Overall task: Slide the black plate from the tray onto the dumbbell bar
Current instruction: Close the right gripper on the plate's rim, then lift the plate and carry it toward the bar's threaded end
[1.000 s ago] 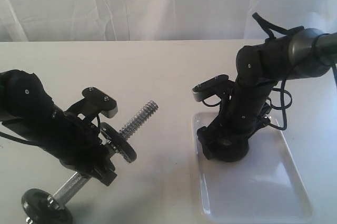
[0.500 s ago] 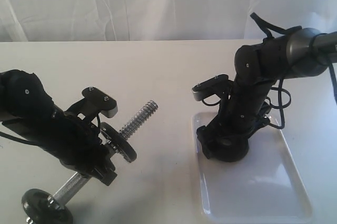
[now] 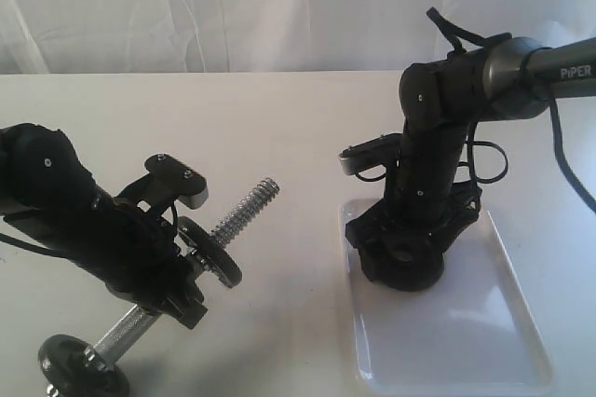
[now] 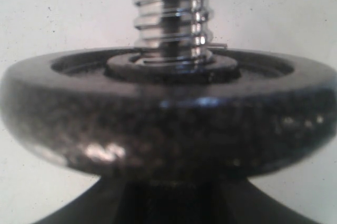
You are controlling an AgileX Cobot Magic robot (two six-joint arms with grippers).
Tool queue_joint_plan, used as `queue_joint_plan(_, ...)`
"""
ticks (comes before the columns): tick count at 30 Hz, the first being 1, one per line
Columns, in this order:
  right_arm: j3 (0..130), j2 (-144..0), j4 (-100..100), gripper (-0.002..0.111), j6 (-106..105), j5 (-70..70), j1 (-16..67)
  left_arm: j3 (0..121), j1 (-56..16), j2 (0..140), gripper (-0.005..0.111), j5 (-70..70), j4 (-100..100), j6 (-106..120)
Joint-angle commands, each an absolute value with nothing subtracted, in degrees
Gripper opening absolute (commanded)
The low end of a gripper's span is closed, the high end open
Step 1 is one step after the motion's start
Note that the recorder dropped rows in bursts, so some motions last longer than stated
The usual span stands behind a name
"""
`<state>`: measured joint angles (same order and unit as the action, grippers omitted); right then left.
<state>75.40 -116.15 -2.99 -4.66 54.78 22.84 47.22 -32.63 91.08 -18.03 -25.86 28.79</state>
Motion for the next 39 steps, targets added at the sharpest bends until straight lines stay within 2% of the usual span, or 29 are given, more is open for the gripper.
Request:
queue_joint_plan(1,77.2,-116.42,-4.39,0.0,-4.03,59.43,22.8,48.06,-32.72,88.65,0.0,-16.85,-29.09,28.46)
queue_joint_plan(10,77.58,-114.5,-4.53,0.0,-3.8,60.37,22.8,48.06,-32.72,88.65,0.0,-17.15,-29.09,28.59)
queue_joint_plan(24,77.58,-99.13,-6.44,0.0,-4.82,61.61,22.8,48.06,-32.72,88.65,0.0,-18.32,-32.56,37.94)
queue_joint_plan(31,71.66,-88.4,-18.54,0.0,-15.61,58.51,22.55,48.06,-32.72,88.65,0.0,-19.82,-36.12,45.56)
queue_joint_plan(34,67.44,-85.36,-36.38,0.0,-29.45,58.81,19.0,48.06,-32.83,88.65,0.0,-21.33,-39.08,52.41)
queue_joint_plan(39,62.81,-85.13,-47.46,0.0,-37.65,59.99,13.39,48.06,-32.83,88.65,0.0,-24.19,-47.81,64.18)
